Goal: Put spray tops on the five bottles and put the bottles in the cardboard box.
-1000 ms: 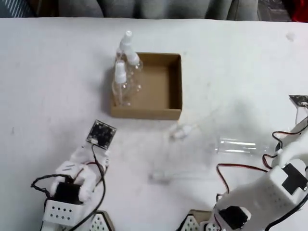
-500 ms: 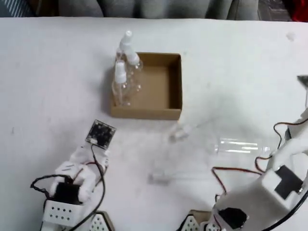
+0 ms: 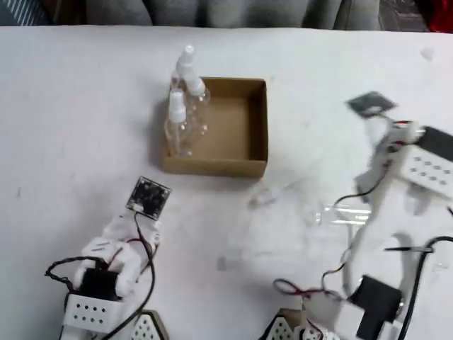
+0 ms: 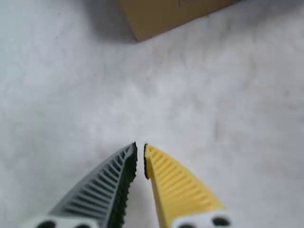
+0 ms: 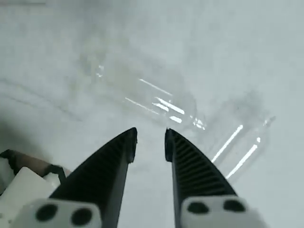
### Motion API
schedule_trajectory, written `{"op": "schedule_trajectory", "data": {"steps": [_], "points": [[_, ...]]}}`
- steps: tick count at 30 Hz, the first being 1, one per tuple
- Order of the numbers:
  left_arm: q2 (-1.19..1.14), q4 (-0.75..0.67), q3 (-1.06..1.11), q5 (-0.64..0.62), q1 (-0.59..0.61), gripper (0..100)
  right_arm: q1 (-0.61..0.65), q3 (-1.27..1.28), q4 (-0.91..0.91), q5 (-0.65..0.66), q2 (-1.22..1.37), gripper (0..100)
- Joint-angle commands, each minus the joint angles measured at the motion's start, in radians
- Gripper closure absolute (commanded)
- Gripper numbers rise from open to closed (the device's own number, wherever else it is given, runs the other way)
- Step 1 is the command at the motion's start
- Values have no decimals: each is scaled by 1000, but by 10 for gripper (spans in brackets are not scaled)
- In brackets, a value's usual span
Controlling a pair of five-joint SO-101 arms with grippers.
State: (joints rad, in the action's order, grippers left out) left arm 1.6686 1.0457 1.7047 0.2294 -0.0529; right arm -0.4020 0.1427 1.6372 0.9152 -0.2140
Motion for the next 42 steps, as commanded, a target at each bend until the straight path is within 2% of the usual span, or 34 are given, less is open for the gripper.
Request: {"op": "schedule_trajectory", "data": {"steps": [1, 4, 6, 11, 15, 25, 32, 38, 40, 42], "points": [[24, -21, -5, 9, 8, 978, 163, 104, -120, 12, -105, 878], [24, -20, -5, 9, 8, 978, 249, 163, -200, 44, -107, 775], [24, -20, -5, 9, 8, 978, 306, 218, -243, 150, -107, 741], [24, -20, -5, 9, 8, 978, 400, 397, -424, 456, -107, 738], [24, -20, -5, 9, 8, 978, 433, 505, -610, 534, -107, 738], [24, -20, -5, 9, 8, 978, 530, 606, -713, 577, -90, 739], [24, -20, -5, 9, 8, 978, 530, 574, -826, 577, 91, 740], [24, -20, -5, 9, 8, 978, 530, 482, -823, 531, 211, 741], [24, -20, -5, 9, 8, 978, 530, 460, -822, 520, 232, 759], [24, -20, -5, 9, 8, 978, 530, 453, -822, 517, 237, 825]]}}
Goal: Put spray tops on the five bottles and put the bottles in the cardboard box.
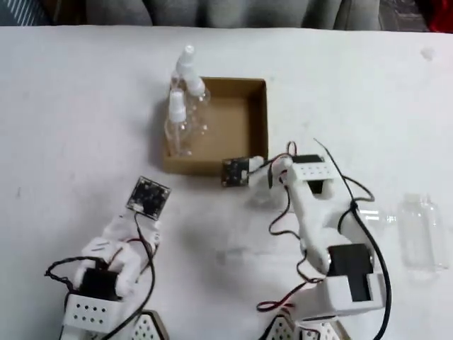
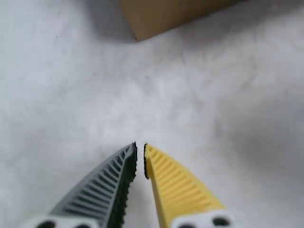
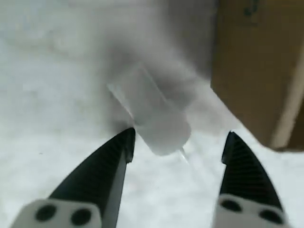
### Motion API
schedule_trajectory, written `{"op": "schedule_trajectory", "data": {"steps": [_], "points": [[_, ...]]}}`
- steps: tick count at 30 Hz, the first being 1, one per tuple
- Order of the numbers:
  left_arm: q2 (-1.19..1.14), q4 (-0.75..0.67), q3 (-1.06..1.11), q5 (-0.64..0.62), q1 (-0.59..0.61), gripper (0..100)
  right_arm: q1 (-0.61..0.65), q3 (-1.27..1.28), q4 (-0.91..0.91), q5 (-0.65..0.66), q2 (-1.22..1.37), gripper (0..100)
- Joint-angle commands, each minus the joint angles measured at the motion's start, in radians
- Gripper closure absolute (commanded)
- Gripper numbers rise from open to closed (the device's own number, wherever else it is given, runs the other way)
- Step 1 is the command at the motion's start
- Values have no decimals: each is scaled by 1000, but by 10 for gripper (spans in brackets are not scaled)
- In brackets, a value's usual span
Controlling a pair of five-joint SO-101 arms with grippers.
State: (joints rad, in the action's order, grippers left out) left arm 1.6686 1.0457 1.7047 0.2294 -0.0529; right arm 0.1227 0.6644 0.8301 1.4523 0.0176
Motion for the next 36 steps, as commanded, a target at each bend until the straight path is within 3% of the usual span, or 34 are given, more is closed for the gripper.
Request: {"op": "schedule_trajectory", "data": {"steps": [1, 4, 9, 12, 18, 25, 30, 36], "points": [[24, -20, -5, 9, 8, 978, 5, -69, -15, -21, 5, 872], [24, -20, -5, 9, 8, 978, 5, -68, -13, -23, -8, 991], [24, -20, -5, 9, 8, 978, -7, -71, 68, -25, -62, 981], [24, -20, -5, 9, 8, 978, 4, -71, 151, -114, -133, 982], [24, -20, -5, 9, 8, 978, 65, -71, 294, -496, -337, 982], [24, -20, -5, 9, 10, 978, 255, -66, 433, -1019, -527, 981], [24, -18, -5, 9, 10, 978, 389, -63, 380, -1318, -512, 981], [24, -21, -5, 8, 39, 978, 441, -63, 209, -1657, -354, 979]]}}
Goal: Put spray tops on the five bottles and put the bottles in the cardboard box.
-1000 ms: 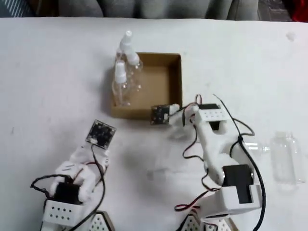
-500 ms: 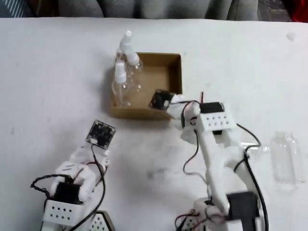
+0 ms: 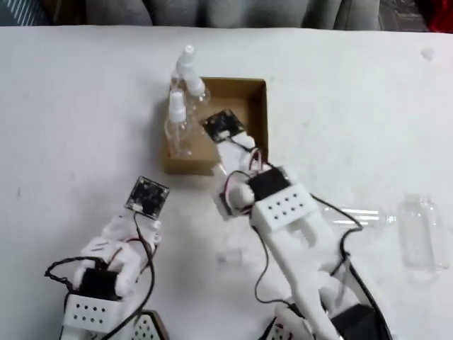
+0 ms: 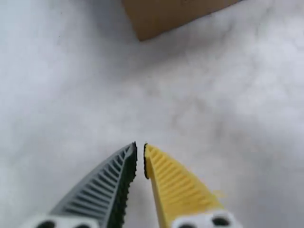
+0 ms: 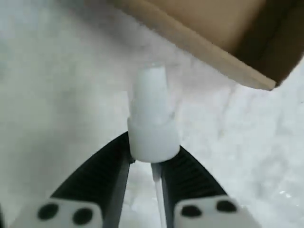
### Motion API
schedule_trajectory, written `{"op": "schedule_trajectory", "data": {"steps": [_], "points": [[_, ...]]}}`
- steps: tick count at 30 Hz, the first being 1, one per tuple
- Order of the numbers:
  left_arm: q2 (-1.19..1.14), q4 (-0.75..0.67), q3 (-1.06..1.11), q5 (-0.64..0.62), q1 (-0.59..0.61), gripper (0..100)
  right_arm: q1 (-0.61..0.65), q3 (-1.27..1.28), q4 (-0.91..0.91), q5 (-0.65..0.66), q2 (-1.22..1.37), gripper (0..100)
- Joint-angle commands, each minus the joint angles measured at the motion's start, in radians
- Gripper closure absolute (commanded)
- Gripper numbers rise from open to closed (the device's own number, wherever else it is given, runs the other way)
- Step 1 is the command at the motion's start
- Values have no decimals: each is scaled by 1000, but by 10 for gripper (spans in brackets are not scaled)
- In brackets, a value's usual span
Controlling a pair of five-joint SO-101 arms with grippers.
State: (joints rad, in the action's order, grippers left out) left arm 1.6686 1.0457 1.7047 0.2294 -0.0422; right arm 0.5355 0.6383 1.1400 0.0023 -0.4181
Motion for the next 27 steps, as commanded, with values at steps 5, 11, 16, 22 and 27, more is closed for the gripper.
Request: {"op": "schedule_trajectory", "data": {"steps": [5, 11, 16, 22, 27], "points": [[24, -21, -5, 8, 30, 978, 71, -54, -139, -293, 219, 820], [24, -23, -5, 8, 30, 978, 71, -160, -5, -292, 252, 697], [24, -25, -5, 8, 30, 978, -1, -305, 213, -135, 252, 724], [24, -25, -5, 8, 30, 977, -226, -477, 429, 38, 228, 914], [24, -25, -5, 8, 30, 977, -492, -525, 509, 172, 117, 957]]}}
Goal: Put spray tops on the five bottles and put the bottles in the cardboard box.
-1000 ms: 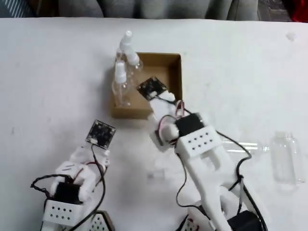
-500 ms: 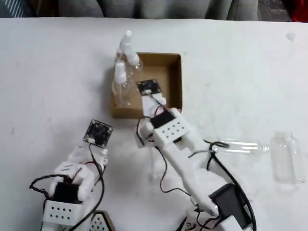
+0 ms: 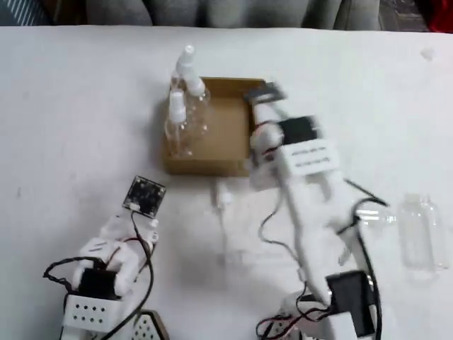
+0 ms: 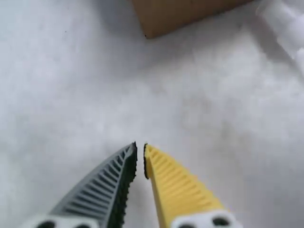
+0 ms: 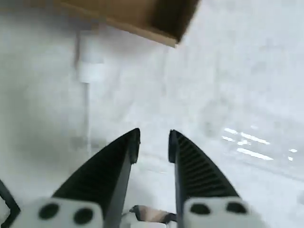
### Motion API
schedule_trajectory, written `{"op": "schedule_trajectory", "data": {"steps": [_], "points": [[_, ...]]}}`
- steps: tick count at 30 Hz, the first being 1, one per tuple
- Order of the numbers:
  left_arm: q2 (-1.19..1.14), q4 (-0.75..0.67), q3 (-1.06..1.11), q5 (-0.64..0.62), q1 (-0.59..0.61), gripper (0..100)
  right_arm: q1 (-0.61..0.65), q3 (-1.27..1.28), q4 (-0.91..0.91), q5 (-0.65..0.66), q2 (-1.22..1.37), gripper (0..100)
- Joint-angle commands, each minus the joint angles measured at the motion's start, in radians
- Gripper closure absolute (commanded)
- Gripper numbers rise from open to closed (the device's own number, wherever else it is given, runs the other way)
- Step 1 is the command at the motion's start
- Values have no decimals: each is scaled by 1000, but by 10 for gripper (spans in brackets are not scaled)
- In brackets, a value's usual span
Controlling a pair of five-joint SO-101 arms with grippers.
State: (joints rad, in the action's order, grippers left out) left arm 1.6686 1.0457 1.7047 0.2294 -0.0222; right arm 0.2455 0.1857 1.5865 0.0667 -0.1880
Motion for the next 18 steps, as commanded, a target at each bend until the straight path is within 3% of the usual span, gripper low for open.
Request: {"op": "schedule_trajectory", "data": {"steps": [1, 7, 12, 18], "points": [[24, -25, -5, 8, 10, 977, -252, -71, 71, 141, -140, 958], [24, -25, -5, 8, 10, 977, -587, -69, 122, 364, -237, 957], [24, -25, -5, 8, 10, 977, -852, -28, 53, 572, -220, 943], [24, -21, -5, 8, 10, 977, -998, 77, -183, 686, -136, 802]]}}
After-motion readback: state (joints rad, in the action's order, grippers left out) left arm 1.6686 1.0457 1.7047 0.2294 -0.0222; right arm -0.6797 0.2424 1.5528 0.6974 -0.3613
